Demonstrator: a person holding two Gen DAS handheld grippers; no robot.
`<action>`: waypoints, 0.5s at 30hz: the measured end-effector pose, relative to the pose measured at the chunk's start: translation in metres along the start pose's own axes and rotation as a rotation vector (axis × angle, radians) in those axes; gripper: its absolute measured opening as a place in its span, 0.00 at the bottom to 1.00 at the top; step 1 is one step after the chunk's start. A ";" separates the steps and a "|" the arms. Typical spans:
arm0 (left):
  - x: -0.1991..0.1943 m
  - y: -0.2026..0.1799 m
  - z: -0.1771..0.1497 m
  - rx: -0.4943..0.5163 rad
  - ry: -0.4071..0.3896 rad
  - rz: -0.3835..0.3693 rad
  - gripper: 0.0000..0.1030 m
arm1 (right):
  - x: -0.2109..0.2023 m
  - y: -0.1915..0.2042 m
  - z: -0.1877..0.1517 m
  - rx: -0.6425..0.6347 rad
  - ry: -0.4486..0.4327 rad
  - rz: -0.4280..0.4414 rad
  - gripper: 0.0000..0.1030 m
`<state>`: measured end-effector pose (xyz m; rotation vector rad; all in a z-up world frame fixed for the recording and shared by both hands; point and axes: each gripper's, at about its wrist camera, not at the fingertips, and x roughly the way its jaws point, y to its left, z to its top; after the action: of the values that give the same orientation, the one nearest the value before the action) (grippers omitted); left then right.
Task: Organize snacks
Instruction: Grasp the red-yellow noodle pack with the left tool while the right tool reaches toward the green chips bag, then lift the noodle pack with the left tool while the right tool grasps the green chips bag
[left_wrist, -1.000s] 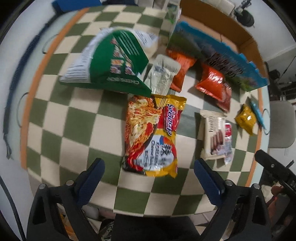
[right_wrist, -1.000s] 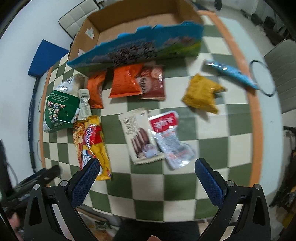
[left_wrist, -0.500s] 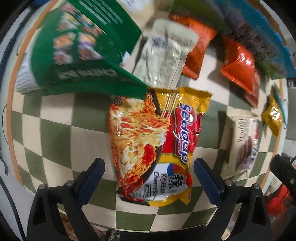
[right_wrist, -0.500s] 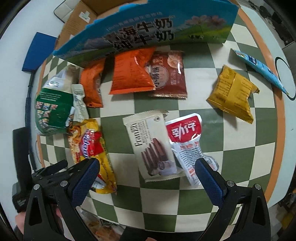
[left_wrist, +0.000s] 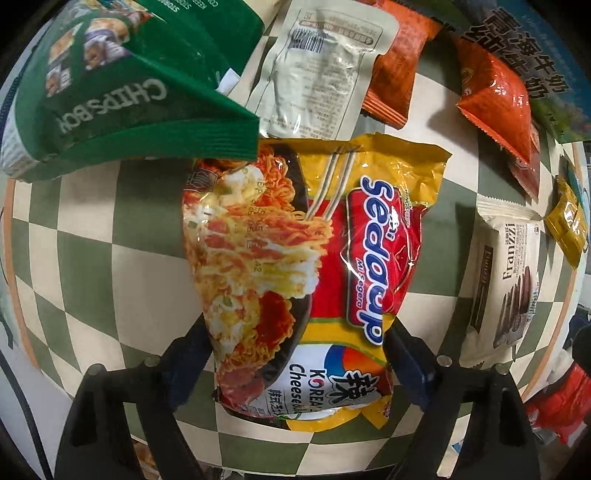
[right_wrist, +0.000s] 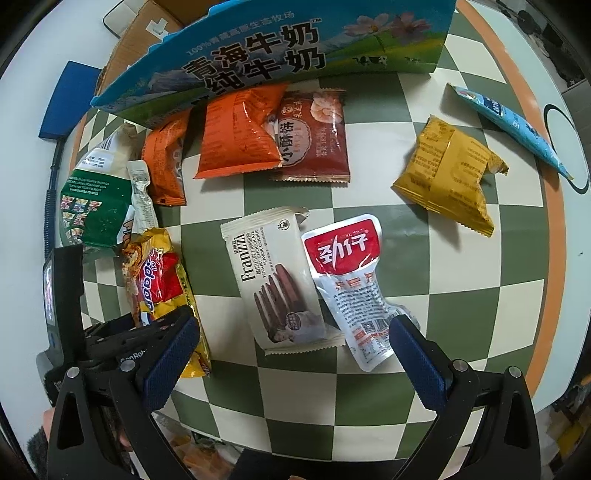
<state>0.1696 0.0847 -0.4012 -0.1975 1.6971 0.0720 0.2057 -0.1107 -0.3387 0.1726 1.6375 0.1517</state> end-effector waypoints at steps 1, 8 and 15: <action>-0.002 0.001 -0.004 0.001 -0.003 0.004 0.85 | 0.000 0.001 0.000 -0.002 0.002 0.008 1.00; -0.039 0.010 -0.033 -0.049 -0.085 0.002 0.85 | -0.018 0.015 0.006 -0.023 0.008 0.110 1.00; -0.108 0.064 -0.062 -0.213 -0.223 -0.042 0.82 | -0.040 0.069 0.028 -0.067 0.018 0.267 1.00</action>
<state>0.1113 0.1468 -0.2901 -0.3702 1.4614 0.2360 0.2375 -0.0516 -0.2879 0.3394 1.6197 0.4120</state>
